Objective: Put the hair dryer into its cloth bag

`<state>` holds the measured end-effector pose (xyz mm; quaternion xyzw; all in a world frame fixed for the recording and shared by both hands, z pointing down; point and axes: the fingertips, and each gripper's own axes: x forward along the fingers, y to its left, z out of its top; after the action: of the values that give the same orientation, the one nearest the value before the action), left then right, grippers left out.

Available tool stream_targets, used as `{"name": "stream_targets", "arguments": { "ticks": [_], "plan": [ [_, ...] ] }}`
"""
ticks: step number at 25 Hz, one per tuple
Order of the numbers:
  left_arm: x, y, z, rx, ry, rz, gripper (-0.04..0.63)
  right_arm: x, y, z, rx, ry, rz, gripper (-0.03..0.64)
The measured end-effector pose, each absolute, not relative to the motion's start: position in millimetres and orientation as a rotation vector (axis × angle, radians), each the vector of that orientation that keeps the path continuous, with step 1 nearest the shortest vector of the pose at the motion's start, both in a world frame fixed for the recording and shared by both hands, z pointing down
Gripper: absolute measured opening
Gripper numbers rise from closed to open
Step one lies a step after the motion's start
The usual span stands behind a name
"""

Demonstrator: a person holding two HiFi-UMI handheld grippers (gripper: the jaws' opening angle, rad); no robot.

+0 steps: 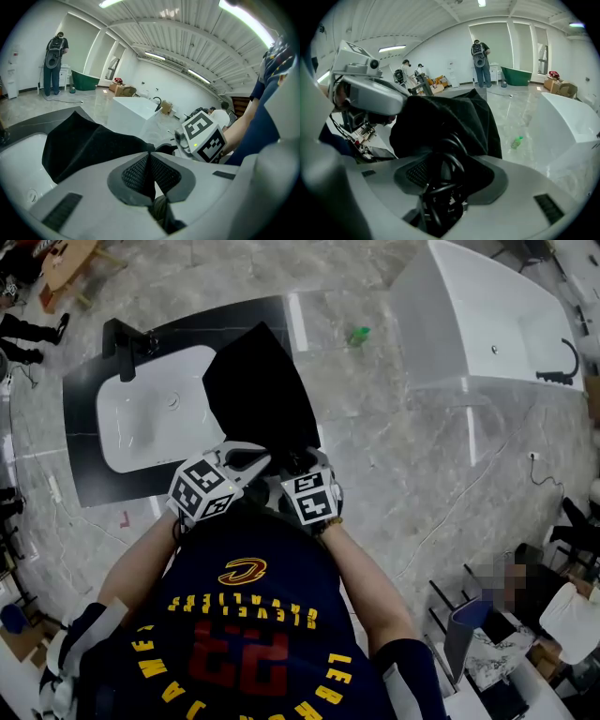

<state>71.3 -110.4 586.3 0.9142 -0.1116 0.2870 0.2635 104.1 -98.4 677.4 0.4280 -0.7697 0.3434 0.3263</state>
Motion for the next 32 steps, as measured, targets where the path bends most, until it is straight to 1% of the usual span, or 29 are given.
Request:
{"name": "stream_targets", "arguments": {
  "ticks": [8,20,25,32],
  "plan": [
    [70,-102,584,2.493,-0.282,0.781,0.017,89,-139,683,1.241,-2.015,0.964,0.218],
    [46,-101,584,2.452,-0.309,0.756,0.015,88,-195,688,1.501,-2.021,1.085,0.219],
    [43,-91,581,2.438,-0.285,0.741,0.015,88,-208,692,1.557,-1.984,1.037,0.219],
    [35,-103,584,2.399,-0.376,0.719,0.016,82,-220,701,1.527,-1.954,1.003,0.219]
  ]
}}
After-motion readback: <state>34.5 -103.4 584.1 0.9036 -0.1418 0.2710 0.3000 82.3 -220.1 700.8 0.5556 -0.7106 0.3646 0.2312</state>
